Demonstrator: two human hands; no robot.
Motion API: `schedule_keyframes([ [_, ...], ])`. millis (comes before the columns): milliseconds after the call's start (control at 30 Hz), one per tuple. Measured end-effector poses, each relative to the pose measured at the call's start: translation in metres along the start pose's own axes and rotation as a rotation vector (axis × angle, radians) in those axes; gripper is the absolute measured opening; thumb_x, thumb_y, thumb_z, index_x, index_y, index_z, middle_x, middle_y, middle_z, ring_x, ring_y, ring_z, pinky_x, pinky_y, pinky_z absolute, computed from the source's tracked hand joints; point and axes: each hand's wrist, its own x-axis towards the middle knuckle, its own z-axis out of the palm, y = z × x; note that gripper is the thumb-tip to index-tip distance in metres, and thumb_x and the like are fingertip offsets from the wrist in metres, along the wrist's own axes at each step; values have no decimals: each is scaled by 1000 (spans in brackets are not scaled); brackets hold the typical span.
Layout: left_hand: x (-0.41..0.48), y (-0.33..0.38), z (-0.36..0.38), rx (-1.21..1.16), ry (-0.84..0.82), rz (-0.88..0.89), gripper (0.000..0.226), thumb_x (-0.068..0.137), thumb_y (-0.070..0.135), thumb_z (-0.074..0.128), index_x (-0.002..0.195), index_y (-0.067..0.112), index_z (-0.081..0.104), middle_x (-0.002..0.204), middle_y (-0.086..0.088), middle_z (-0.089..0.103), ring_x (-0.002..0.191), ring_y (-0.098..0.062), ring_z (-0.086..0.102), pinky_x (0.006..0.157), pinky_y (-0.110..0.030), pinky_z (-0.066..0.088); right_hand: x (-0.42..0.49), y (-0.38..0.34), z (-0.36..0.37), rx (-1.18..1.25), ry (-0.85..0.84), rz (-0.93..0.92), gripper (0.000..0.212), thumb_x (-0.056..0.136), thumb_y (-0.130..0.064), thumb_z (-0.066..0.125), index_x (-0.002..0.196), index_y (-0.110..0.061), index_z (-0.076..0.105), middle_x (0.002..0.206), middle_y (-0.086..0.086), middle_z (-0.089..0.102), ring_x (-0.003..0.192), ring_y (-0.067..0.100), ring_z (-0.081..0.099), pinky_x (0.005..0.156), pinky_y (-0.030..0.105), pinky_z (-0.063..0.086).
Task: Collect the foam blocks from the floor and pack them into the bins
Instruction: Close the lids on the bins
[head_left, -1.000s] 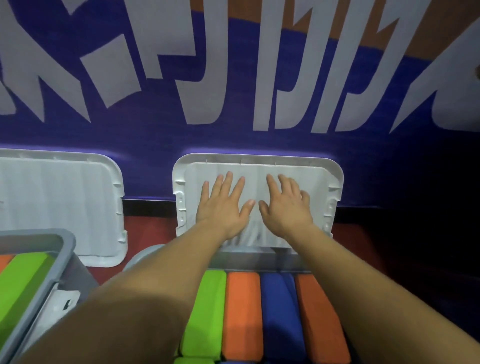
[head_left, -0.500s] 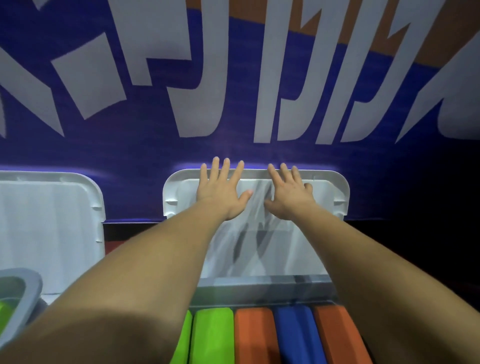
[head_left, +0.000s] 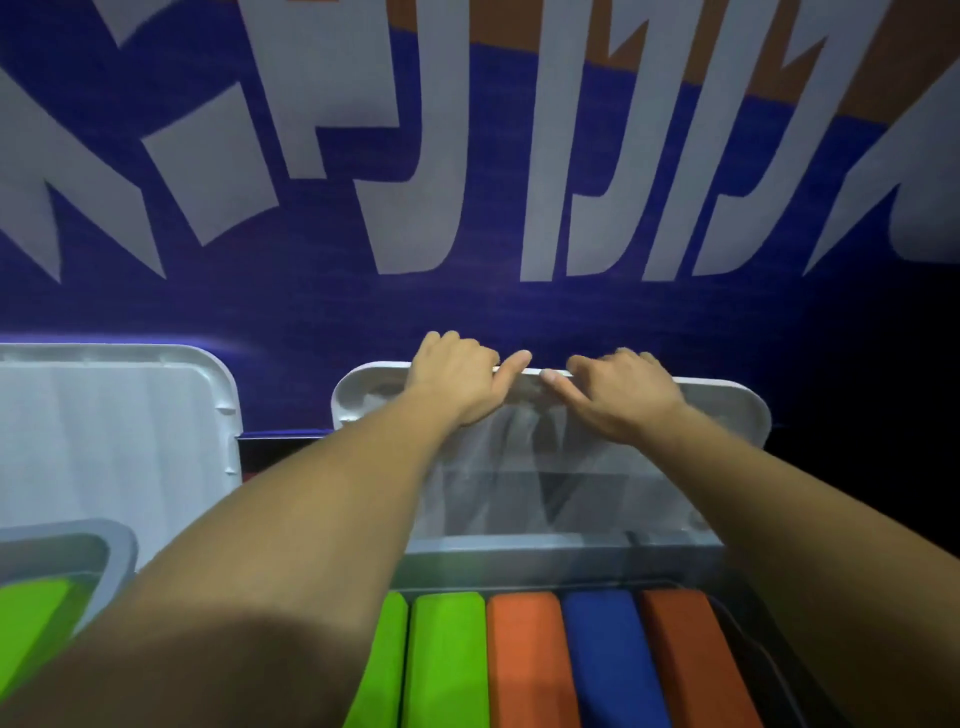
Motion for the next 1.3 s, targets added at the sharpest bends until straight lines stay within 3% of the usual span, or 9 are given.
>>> schedule_keyframes([
  [100, -24, 6, -12, -82, -62, -46, 75, 100, 68, 8, 69, 22, 59, 68, 2, 62, 71, -22, 60, 78, -41, 44, -15, -2, -13, 57, -65, -6, 76, 90, -83, 11, 101, -26, 61, 83, -3, 63, 80, 17, 63, 74, 41, 58],
  [233, -63, 20, -46, -40, 66, -80, 73, 99, 64, 7, 65, 22, 56, 64, 5, 58, 64, -19, 55, 76, -39, 38, -50, -1, -41, 68, 44, -81, 76, 89, -85, 11, 98, -28, 61, 81, -6, 63, 76, 14, 62, 70, 40, 59],
  [367, -114, 37, -85, 16, 116, -57, 64, 98, 62, 5, 62, 26, 44, 69, 9, 53, 67, -19, 47, 70, -38, 30, -102, 3, -74, 210, -28, -202, 73, 92, -82, 12, 85, -26, 59, 81, -4, 62, 74, 13, 59, 71, 40, 55],
  [500, -185, 61, -111, -38, 112, -167, 56, 101, 59, 15, 68, 24, 44, 82, 4, 59, 88, -25, 55, 73, -40, 31, -162, -6, -86, 291, -143, -291, 66, 95, -77, 13, 94, -24, 54, 96, 5, 60, 90, 24, 57, 77, 40, 43],
  [633, -260, 82, -114, -19, 60, -273, 56, 97, 59, 13, 86, 24, 55, 91, 0, 61, 95, -28, 55, 79, -44, 37, -228, -26, -72, 206, -29, -349, 67, 98, -69, 9, 110, -23, 56, 111, 11, 63, 109, 33, 59, 90, 43, 43],
  [800, -354, 98, -83, 67, 143, -103, 41, 97, 53, 39, 85, 17, 55, 82, -3, 55, 78, -30, 52, 70, -42, 40, -315, -41, -25, 129, 144, -395, 65, 100, -65, 19, 85, -17, 60, 76, 8, 57, 70, 35, 57, 62, 43, 44],
  [967, -392, 108, -59, -34, 11, -4, 49, 95, 65, 41, 73, 21, 48, 70, 0, 53, 67, -26, 52, 63, -37, 39, -368, -43, 30, 149, 355, -421, 57, 103, -61, 32, 79, -17, 56, 73, 5, 50, 63, 31, 49, 57, 42, 40],
  [1133, -396, 123, -51, -174, -230, -192, 56, 98, 70, 24, 78, 23, 48, 88, 0, 68, 87, -22, 63, 75, -35, 46, -407, -52, 55, 166, 297, -447, 43, 105, -50, 39, 80, -20, 56, 73, 2, 51, 63, 27, 49, 56, 39, 38],
  [1300, -387, 124, -31, -325, 19, -187, 54, 93, 69, 34, 96, 24, 63, 96, 7, 62, 91, -18, 59, 84, -35, 46, -406, -54, 29, 157, 129, -368, 42, 103, -47, 37, 68, -26, 48, 61, -6, 49, 53, 21, 48, 51, 32, 30],
])
